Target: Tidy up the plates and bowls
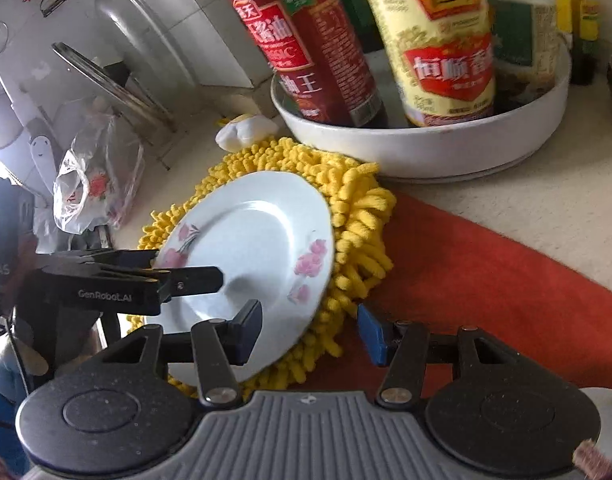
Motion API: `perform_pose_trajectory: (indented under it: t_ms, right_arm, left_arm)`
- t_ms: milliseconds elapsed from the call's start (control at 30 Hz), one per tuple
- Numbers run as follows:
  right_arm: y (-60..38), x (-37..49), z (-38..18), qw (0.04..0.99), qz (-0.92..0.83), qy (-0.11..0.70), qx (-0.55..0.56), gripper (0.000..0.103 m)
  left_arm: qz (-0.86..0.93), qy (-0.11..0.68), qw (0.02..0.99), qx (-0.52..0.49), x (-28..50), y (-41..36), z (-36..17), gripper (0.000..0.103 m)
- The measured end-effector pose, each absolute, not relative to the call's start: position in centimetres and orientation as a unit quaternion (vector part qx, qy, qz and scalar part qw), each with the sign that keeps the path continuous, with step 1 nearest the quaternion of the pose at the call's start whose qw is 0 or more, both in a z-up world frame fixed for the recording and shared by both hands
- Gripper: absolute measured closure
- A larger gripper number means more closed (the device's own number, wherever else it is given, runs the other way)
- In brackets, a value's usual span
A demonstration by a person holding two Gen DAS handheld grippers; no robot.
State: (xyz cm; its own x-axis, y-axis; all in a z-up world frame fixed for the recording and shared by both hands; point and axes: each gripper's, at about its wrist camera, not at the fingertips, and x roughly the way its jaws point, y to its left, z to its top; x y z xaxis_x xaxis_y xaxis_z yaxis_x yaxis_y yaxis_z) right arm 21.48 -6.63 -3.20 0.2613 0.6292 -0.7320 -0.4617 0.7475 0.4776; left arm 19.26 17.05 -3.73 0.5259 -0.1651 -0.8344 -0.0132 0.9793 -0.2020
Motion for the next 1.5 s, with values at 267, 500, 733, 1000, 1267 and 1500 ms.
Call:
perform_pose_trajectory:
  t_ms: [267,500,733,1000,1267,1500]
  right_arm:
    - [-5.2,21.7,-3.2,0.789,0.363,0.491,0.076,0.052]
    - [-5.4,21.6,-2.9,0.789,0.362,0.489,0.083,0.052]
    - [-6.3,21.2,-2.5,0.788,0.369,0.486,0.08,0.052]
    - [-6.5,20.8,-1.3,0.787,0.388,0.474,0.076,0.048]
    - [-6.2,21.8,-1.1,0.796,0.368,0.476,0.071,0.048]
    - [-5.3,22.0,-3.2,0.776,0.371,0.505,0.075,0.048]
  left_arm:
    - [-0.08,0.481,0.866,-0.112,18.9,18.0,-3.5,0.0]
    - [-0.101,0.487,0.861,-0.107,18.4,17.0,-2.5,0.001]
    - [-0.114,0.489,0.856,-0.12,17.7,17.7,-2.0,0.001]
    - [-0.138,0.501,0.846,-0.119,16.1,16.7,-1.4,0.001]
    - [-0.123,0.488,0.851,-0.146,18.3,18.2,-2.3,0.002]
    - [-0.135,0.482,0.859,-0.11,20.6,17.0,-3.0,0.001]
